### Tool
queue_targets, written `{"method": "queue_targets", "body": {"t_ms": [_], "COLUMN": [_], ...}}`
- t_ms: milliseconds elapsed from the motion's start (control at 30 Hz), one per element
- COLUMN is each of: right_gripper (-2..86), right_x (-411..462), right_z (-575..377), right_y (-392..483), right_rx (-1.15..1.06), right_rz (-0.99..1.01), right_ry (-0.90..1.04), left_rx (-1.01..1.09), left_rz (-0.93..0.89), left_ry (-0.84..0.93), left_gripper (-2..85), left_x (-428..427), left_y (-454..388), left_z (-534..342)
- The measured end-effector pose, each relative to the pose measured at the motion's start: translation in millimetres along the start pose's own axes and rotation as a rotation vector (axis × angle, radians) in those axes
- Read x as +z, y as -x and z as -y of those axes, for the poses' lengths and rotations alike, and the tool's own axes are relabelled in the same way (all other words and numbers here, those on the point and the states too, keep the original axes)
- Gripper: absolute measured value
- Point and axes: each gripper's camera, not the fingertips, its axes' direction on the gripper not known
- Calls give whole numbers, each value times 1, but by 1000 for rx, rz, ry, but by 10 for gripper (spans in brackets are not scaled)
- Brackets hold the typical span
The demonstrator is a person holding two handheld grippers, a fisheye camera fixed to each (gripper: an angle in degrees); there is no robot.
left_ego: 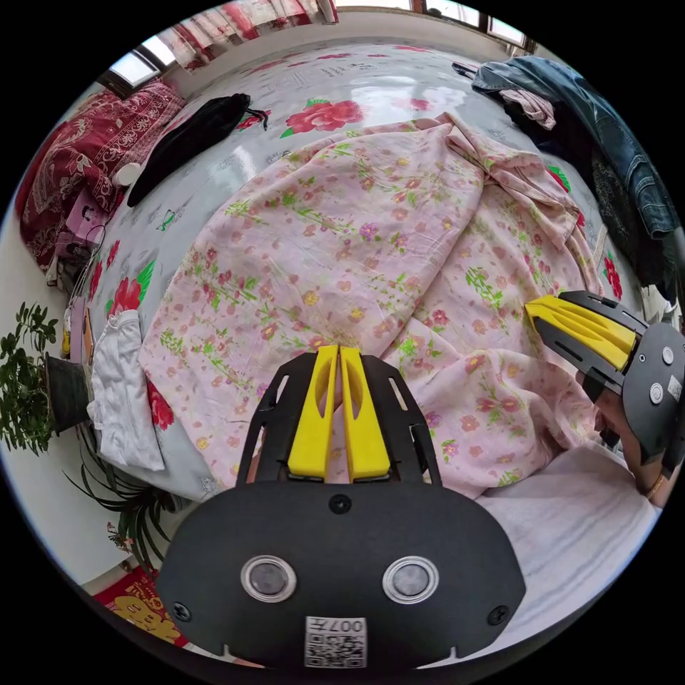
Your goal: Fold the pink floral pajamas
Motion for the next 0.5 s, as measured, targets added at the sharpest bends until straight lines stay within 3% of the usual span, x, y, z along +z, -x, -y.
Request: {"method": "queue_targets", "body": {"t_ms": [500], "right_gripper": [-3], "right_x": [-25], "right_z": [-8], "right_y": [-2], "right_rx": [2], "right_rz": [2], "right_ry": [-1], "left_rx": [-2], "left_rz": [0], "left_ry": [-2], "left_gripper": [-10], "left_x": [-15], "left_y": [0], "left_z": [-1]}}
